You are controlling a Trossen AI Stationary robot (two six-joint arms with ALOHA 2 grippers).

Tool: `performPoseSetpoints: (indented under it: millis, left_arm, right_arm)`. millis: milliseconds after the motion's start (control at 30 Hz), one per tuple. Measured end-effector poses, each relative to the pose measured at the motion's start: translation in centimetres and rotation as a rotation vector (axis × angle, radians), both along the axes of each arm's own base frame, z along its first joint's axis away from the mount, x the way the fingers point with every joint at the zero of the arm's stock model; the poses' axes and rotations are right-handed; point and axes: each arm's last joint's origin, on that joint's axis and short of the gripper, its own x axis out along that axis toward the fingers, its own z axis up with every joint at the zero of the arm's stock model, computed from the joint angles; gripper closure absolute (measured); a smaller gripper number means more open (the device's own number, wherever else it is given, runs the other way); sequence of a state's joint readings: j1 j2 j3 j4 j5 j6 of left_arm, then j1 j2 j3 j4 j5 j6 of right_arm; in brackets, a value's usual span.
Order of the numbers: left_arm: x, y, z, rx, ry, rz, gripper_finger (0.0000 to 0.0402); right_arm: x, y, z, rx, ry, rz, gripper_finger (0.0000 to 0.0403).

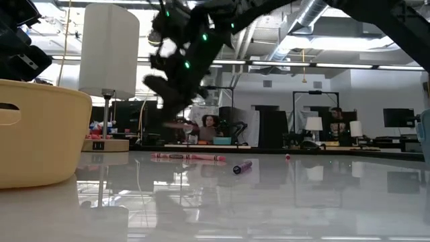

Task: Sort crayons
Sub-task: Put the red crayon into the blue bin

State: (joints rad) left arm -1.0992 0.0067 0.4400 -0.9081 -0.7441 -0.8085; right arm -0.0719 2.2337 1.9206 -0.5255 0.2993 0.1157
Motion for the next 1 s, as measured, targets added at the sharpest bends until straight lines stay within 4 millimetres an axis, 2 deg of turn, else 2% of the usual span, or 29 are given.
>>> performPoseSetpoints:
  millis: [133,300,600,733,800,1000]
  left_arm:
    - [0.0,0.0,0.0,0.000,0.000,0.000,0.0401]
    - [0.0,0.0,0.0,0.000,0.000,0.000,0.0401]
    - [0.0,0.0,0.0,0.000,0.000,-0.001,0.0401]
    - [0.0,0.0,0.0,0.000,0.000,-0.001,0.0401]
    - [0.0,0.0,0.0,-0.001,0.000,-0.001,0.0401]
    - [0.0,0.0,0.0,-0.001,0.000,-0.001,0.0401]
  right_arm:
    - [0.8,2.5,2.7,-0.017,-0.082,0.064,0.0398]
    - [1.5,6.6,5.5,-0.038,-0.204,0.166,0.0398]
    - [1.9,14.5,8.6,-0.074,-0.499,0.441,0.0398]
    - [2.0,17.5,9.3,-0.099,-0.642,0.635,0.0398]
    - [2.3,18.4,8.9,-0.097,-0.704,0.708,0.0398]
    - [3.6,19.1,7.6,-0.049,-0.936,0.798,0.0398]
